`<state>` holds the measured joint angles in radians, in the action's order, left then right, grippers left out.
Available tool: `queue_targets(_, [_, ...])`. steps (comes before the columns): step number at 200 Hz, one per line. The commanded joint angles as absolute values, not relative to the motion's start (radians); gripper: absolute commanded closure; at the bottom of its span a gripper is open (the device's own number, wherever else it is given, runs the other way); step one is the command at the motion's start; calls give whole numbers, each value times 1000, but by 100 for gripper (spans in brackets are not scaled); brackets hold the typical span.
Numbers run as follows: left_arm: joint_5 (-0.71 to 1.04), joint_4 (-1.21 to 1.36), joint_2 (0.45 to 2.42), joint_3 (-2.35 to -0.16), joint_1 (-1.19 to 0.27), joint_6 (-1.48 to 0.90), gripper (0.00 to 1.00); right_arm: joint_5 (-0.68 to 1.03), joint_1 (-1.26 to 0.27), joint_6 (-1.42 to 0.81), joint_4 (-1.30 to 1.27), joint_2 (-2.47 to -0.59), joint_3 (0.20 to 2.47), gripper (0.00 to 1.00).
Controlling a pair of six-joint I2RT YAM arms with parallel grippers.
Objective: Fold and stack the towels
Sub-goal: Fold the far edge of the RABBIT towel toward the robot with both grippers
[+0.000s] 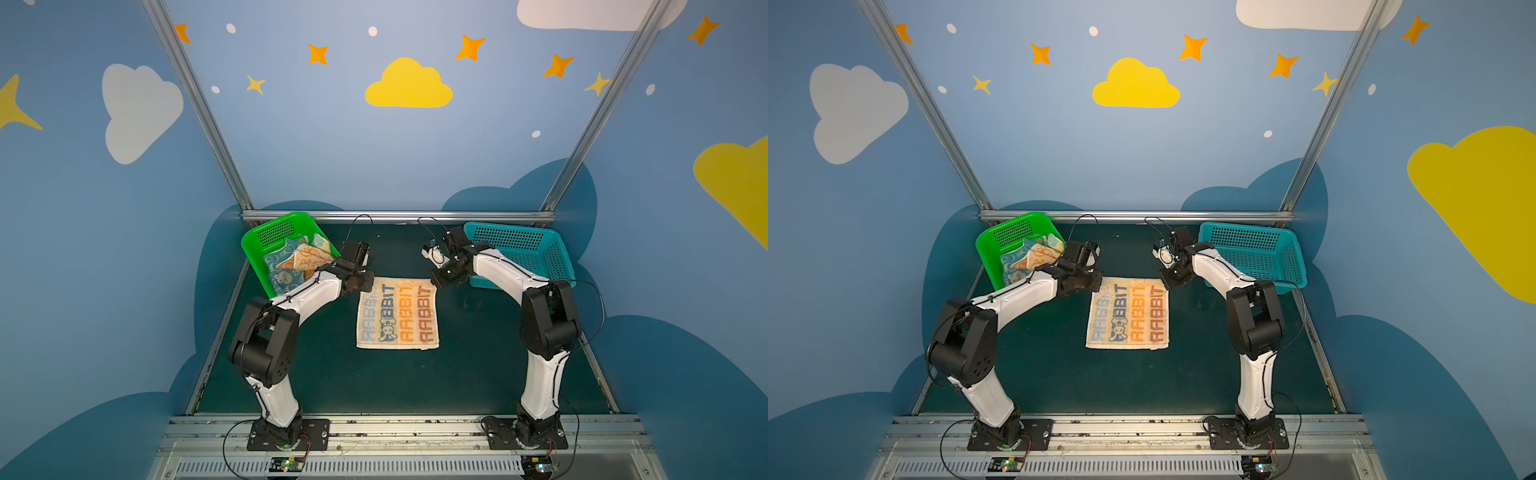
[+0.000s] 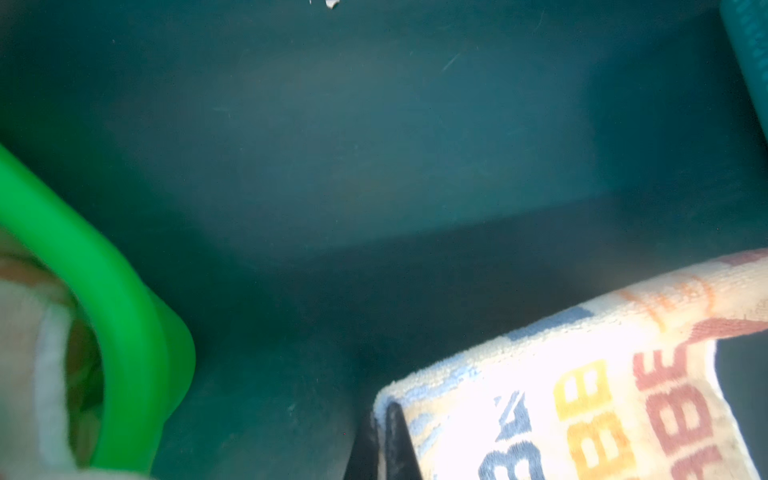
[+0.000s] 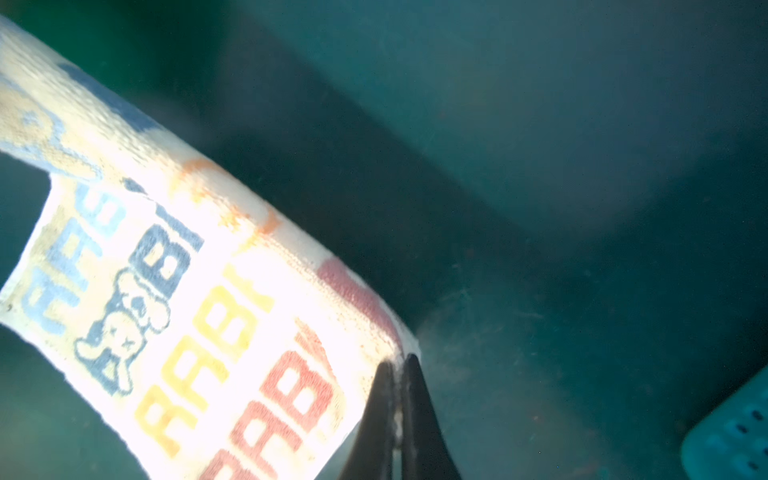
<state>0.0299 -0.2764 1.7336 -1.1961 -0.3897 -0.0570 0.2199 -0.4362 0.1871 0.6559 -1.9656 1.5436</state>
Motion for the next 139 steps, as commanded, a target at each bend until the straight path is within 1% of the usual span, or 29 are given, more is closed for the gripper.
queue_targets(1, [56,-270,1657,-1159,-387,-67,96,250,-439,178,642,-1893,1489,100])
queue_targets(35, [70,-298,1597,-1108,-400,-109,96,281,-439,151,641,-1824,1429,100])
queue_targets(100, [15,-343,1490,-1006,-463,-157,96,322,-460,97,703,-1721,1330,100])
queue_targets(139, [12,-362,1413,-945,-487,-193,96,348,-477,60,727,-1682,1255,100])
